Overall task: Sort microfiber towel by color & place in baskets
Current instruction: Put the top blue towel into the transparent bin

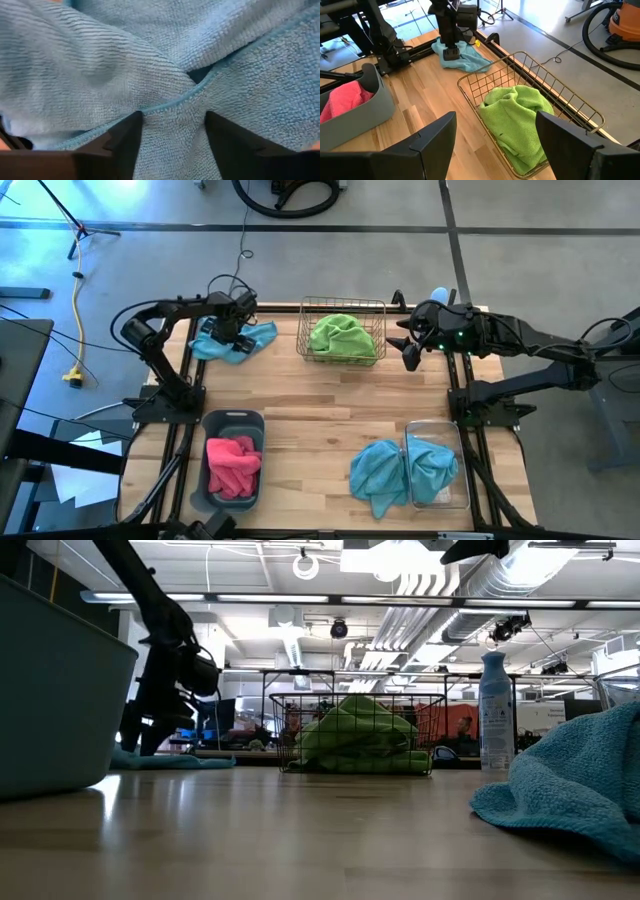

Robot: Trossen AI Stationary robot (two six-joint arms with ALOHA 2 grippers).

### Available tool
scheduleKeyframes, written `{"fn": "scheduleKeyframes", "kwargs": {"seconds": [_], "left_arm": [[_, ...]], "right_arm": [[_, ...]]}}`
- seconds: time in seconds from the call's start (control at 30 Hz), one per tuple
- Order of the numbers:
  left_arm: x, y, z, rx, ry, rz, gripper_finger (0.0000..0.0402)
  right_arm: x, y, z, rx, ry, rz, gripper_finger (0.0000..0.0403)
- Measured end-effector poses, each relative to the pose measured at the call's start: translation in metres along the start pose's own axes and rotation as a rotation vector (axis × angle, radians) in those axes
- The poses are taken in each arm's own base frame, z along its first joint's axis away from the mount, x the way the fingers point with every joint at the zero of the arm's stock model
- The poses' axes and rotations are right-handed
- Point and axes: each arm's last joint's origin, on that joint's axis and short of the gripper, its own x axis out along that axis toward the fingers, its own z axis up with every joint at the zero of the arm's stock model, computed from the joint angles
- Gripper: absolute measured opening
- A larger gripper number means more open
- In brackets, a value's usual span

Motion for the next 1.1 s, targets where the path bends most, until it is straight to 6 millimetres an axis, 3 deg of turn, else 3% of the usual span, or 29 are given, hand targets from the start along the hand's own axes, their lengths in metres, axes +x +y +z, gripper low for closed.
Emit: {"fn": "scheduleKeyframes", "kwargs": {"seconds": [0.3, 0.47, 0.63, 1.1], "left_arm": [[0.013, -0.019, -0.023, 0.137, 0.042, 0.092, 0.0016], [0.016, -0.028, -0.032, 0.177, 0.059, 0.091, 0.0007], [0.002, -0.031, -0.038, 0.183, 0.000, 0.023, 0.0002], [-0.099, 0.004, -0.082, 0.097, -0.492, -0.174, 0.0000]], "right_arm": [[0.000, 0.001, 0.000, -0.002, 0.001, 0.003, 0.0268], [0.000, 0.001, 0.000, -0.007, 0.001, 0.003, 0.0268], [0.000, 0.000, -0.001, -0.012, 0.007, 0.001, 0.0268], [0.000, 0.000, -0.004, -0.041, 0.039, -0.001, 0.0268]]}}
